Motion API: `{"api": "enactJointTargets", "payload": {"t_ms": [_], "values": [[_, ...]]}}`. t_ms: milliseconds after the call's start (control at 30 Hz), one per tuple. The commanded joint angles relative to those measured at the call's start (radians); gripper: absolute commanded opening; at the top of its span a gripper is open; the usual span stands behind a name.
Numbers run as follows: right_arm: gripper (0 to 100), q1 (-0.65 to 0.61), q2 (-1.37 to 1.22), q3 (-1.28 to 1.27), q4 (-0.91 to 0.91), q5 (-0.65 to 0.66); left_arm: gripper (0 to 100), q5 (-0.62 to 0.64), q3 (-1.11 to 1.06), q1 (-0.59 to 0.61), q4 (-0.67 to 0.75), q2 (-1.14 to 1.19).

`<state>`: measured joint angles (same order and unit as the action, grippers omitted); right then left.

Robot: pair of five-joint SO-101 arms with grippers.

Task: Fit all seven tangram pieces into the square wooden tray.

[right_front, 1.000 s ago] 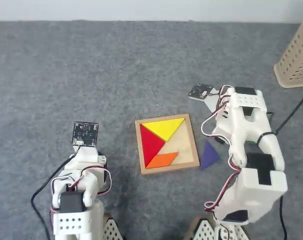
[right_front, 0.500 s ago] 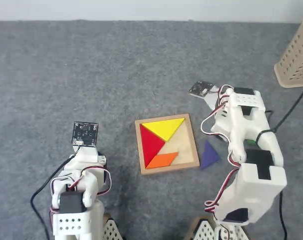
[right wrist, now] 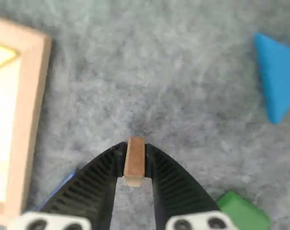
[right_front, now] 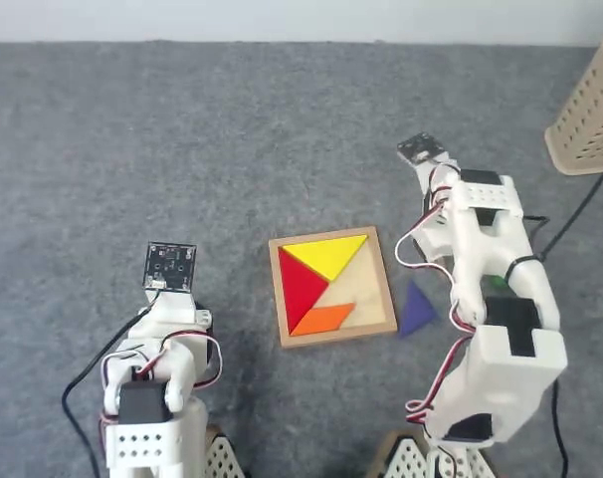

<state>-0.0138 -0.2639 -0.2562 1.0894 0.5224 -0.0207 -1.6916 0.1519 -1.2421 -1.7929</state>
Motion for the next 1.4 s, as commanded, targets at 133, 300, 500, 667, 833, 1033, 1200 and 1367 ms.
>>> {"api": "enactJointTargets", "payload": {"t_ms": [133, 300, 500, 667, 833, 1033, 1200, 1367], "values": [[0.6, -0.186, 0.246, 0.041, 0.070, -0.230, 1, 0.006, 0.005, 0.002, -0.006, -0.006], [0.6, -0.412, 0.331, -0.006, 0.077, -0.443, 1, 0.006, 0.005, 0.002, -0.006, -0.006], [0.7, -0.590, 0.303, -0.081, -0.030, -0.646, 1, 0.006, 0.005, 0.002, -0.006, -0.006], [0.7, -0.638, 0.282, -0.189, -0.162, -0.675, 1, 0.006, 0.005, 0.002, -0.006, -0.006], [0.7, -0.631, 0.282, -0.221, -0.170, -0.815, 1, 0.006, 0.005, 0.002, -0.006, -0.006], [0.6, -0.631, 0.282, -0.252, -0.182, -0.899, 1, 0.006, 0.005, 0.002, -0.006, -0.006], [0.6, -0.633, 0.395, -0.379, -0.291, -0.914, 1, 0.006, 0.005, 0.002, -0.006, -0.006], [0.6, -0.636, 0.667, -0.591, -0.426, -0.875, 1, 0.006, 0.005, 0.002, -0.006, -0.006]]}}
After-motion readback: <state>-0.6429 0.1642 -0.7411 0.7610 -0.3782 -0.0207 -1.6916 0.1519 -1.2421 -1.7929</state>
